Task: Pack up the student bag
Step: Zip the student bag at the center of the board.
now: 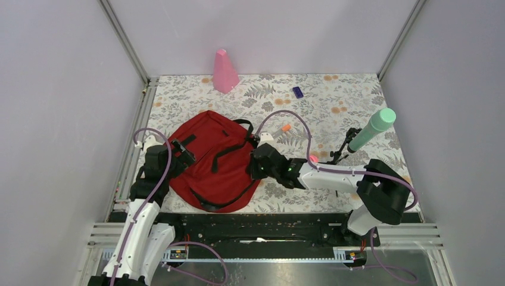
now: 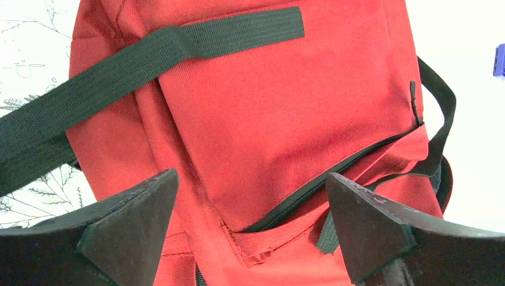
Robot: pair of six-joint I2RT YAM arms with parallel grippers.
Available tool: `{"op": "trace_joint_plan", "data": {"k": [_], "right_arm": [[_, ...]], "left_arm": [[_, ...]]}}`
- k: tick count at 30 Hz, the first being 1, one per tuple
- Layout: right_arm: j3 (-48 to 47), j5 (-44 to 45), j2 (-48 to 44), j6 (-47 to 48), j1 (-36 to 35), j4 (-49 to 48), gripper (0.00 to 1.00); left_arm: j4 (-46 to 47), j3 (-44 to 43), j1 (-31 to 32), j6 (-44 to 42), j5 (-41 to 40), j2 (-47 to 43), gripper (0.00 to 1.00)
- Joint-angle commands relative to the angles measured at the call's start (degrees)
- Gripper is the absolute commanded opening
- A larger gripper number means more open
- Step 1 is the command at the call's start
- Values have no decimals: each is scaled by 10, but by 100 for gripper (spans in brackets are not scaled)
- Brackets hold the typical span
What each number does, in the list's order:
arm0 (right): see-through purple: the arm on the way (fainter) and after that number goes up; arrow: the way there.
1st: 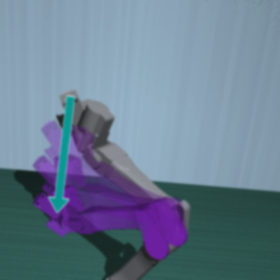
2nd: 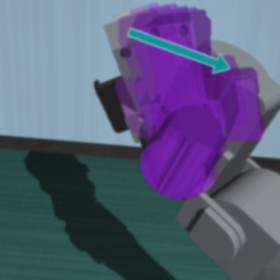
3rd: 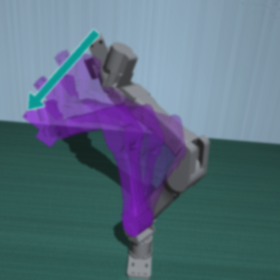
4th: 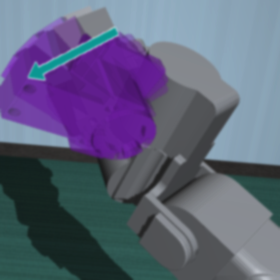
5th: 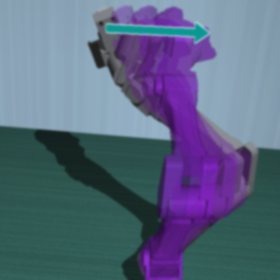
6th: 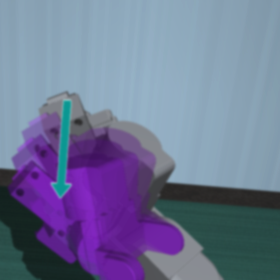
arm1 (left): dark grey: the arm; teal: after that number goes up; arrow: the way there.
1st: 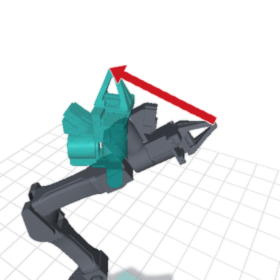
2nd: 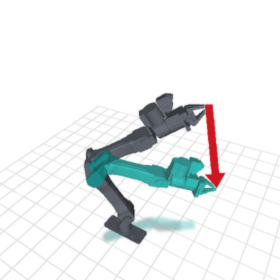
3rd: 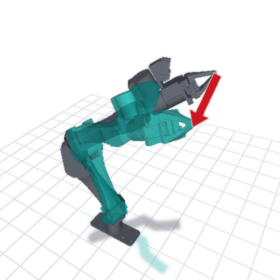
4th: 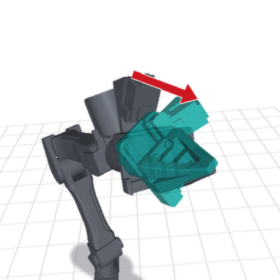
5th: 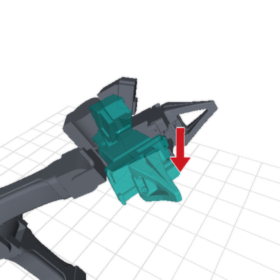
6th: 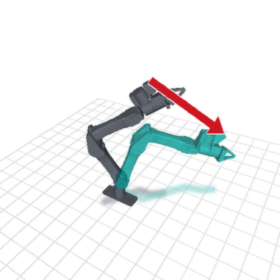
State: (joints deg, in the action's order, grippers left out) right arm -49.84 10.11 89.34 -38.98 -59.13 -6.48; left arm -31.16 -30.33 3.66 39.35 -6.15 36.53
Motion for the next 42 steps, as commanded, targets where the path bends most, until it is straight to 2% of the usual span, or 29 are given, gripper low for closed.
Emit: {"op": "trace_joint_plan", "data": {"k": [1, 10, 11, 12, 14, 16, 17, 19, 24, 29, 32, 34, 37, 42], "right_arm": [[-38, 14, 10, 22, 39, -16, 0], [-123, 3, 65, 110, 117, 6, 0], [-131, 3, 68, 125, 118, 15, 3], [-136, 3, 66, 138, 118, 22, 13], [-130, 5, 51, 160, 117, 27, 42], [-110, 14, 24, 176, 118, 25, 62], [-96, 22, 8, 182, 118, 26, 69], [-69, 27, -30, 199, 117, 30, 75], [-34, 29, -103, 245, 91, 40, 77], [-44, 23, -115, 348, 4, 36, 78], [-55, -70, -83, 367, -10, 16, 78], [-68, -156, -45, 373, -14, 6, 69], [-73, -181, 11, 375, -35, -26, 63], [-106, -192, 78, 377, -65, -20, 55]], "left_arm": [[20, -2, -4, -5, -20, -11, 99], [33, 17, -4, 14, 0, -11, 99], [37, 23, -4, 19, 5, -10, 99], [41, 28, -4, 24, 9, -10, 99], [48, 38, -4, 32, 14, -9, 99], [53, 47, -4, 39, 18, -8, 99], [55, 51, -4, 42, 19, -8, 99], [58, 59, -4, 48, 23, -6, 98], [65, 83, -4, 60, 28, -10, 93], [92, 101, -4, 73, 47, -4, 88], [102, 102, -4, 76, 55, 12, 87], [106, 103, -4, 78, 57, 19, 86], [105, 107, -4, 82, 54, 11, 83], [94, 110, -4, 82, 44, -9, 79]]}}
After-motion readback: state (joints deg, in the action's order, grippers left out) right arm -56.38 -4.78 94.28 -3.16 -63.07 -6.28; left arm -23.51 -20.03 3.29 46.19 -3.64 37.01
